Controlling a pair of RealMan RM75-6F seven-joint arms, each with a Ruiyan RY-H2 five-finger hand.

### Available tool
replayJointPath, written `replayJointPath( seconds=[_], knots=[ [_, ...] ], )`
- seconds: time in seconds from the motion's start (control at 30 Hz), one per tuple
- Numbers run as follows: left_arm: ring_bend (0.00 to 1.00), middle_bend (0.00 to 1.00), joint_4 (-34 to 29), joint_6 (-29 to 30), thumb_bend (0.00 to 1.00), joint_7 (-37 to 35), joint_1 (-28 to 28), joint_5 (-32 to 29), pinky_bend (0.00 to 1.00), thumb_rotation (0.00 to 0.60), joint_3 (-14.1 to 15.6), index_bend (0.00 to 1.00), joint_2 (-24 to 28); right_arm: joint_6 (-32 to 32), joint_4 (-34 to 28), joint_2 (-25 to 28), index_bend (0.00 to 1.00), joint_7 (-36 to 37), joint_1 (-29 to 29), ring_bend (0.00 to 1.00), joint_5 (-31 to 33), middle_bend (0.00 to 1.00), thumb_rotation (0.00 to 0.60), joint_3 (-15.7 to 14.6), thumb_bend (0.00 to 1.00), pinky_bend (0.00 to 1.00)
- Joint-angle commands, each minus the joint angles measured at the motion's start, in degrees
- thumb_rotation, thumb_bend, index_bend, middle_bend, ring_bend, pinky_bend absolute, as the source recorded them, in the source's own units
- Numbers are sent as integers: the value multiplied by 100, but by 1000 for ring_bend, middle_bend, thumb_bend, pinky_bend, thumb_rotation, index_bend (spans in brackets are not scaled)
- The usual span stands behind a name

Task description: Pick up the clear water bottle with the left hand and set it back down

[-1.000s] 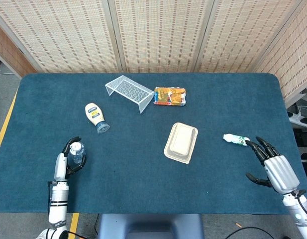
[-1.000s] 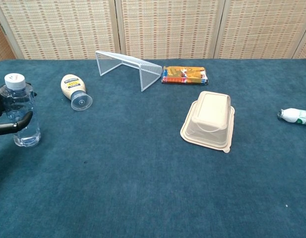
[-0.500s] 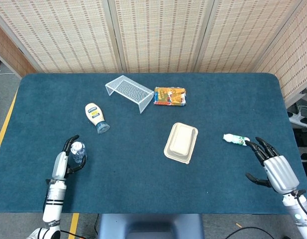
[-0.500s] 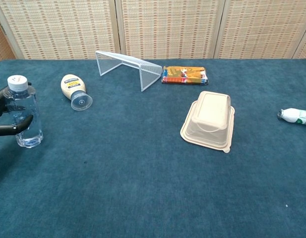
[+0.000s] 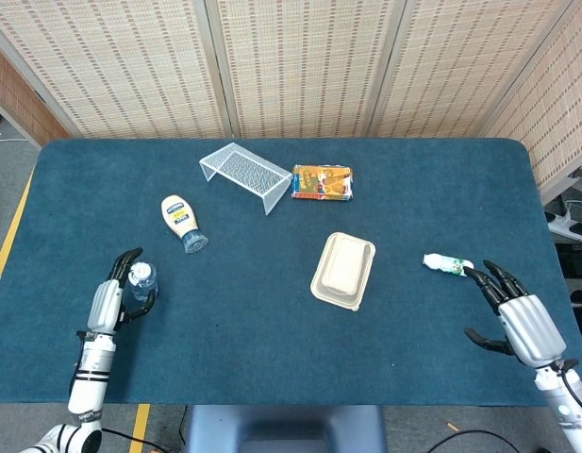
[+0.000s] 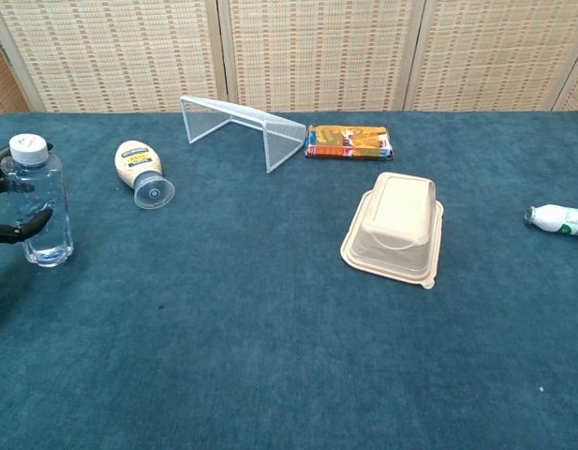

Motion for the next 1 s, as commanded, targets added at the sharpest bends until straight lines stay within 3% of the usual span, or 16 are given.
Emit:
replayJointPath(
  seconds=[0.03,0.47,1.0],
  knots=[
    [16,47,-222,-96,418,-19,4,-87,149,600,-35,79,123,-7,4,-7,14,-11,2,0,6,146,600,2,120,157],
    [0,0,-1078,-634,394,-85,-84,-445,124,600,-196,2,632,-80,0,-10,14,-31,27,0,3,146,600,-25,120,157],
    [0,0,-1753,-852,383,-270,-45,-676,120,600,-359,0,1266,-157,-18,1,14,-25,58,0,-19,146,600,-65,120,158]
  ],
)
